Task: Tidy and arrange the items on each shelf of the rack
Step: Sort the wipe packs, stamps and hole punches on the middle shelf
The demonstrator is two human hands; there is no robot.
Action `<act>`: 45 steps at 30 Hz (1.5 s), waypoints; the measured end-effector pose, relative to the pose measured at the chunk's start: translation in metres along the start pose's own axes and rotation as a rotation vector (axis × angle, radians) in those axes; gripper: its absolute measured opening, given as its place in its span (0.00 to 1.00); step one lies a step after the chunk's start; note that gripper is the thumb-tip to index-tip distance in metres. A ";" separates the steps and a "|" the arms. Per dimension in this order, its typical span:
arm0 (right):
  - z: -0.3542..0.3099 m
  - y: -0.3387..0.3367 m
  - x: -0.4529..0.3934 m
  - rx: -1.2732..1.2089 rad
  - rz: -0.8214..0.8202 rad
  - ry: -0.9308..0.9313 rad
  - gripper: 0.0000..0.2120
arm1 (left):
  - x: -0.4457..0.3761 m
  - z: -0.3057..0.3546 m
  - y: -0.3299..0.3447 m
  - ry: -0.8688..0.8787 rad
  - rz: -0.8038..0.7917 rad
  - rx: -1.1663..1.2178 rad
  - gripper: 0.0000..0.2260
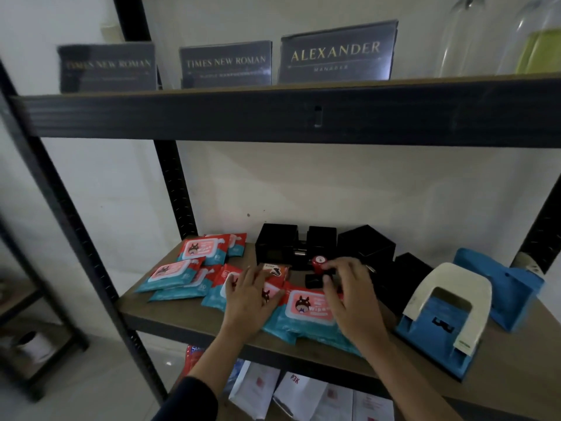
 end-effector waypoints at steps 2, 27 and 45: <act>-0.015 0.021 -0.025 0.011 -0.220 0.017 0.08 | 0.007 -0.004 0.004 0.028 0.041 0.017 0.38; -0.001 0.114 -0.093 0.082 -0.524 0.283 0.18 | 0.032 -0.010 0.009 0.023 0.104 0.139 0.34; -0.009 0.018 -0.073 0.017 -0.118 0.055 0.04 | 0.003 0.021 -0.015 -0.043 0.254 0.109 0.28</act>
Point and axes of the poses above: each hand's wrist, its own x-axis away from the middle knuckle, its own y-axis out of the palm, z = x × y, the point moved 3 cm from there along -x, towards the middle knuckle, and after that the axes turned 2 degrees about y, right-handed, at the moved point
